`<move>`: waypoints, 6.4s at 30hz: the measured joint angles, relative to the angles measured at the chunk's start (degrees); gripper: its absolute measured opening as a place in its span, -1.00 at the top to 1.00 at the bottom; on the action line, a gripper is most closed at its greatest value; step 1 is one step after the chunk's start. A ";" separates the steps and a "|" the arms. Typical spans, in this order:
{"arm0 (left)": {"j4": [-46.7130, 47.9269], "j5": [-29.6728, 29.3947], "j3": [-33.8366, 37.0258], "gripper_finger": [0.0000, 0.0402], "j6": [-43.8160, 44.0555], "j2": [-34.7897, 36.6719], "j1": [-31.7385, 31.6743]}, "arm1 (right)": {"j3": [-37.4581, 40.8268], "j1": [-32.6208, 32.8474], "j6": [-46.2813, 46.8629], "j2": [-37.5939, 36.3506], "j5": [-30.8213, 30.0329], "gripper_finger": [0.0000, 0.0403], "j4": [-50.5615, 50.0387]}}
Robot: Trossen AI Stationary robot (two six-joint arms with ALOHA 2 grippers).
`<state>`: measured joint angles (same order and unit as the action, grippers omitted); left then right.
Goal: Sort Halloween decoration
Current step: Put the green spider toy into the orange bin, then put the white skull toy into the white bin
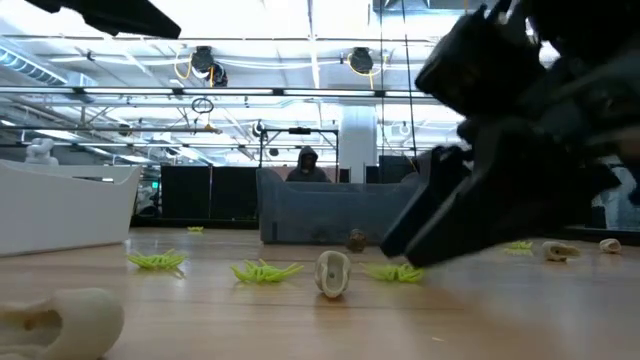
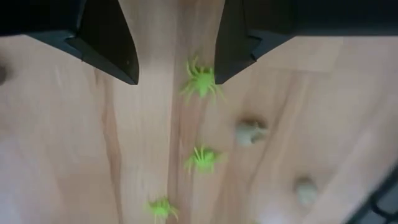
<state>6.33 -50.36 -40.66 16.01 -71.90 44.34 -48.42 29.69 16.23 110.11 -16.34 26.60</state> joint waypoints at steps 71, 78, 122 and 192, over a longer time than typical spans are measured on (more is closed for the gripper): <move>-5.55 2.64 0.02 0.20 0.15 -7.15 -4.22 | 0.02 0.20 -65.29 -7.50 -4.79 1.00 4.84; -5.54 2.64 0.02 0.20 0.14 -7.15 -4.22 | 0.00 0.20 -65.05 -7.50 -4.64 1.00 4.84; -5.90 8.09 0.04 0.20 6.20 -7.25 -4.20 | -0.05 0.49 8.51 -7.50 -4.45 1.00 7.30; -5.97 8.32 0.04 0.20 9.16 -7.28 -2.69 | -32.70 22.17 63.25 -12.39 -2.41 0.36 -103.54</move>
<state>0.36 -42.04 -40.62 25.17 -79.18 41.65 -81.12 51.86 79.48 97.71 -18.75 -76.93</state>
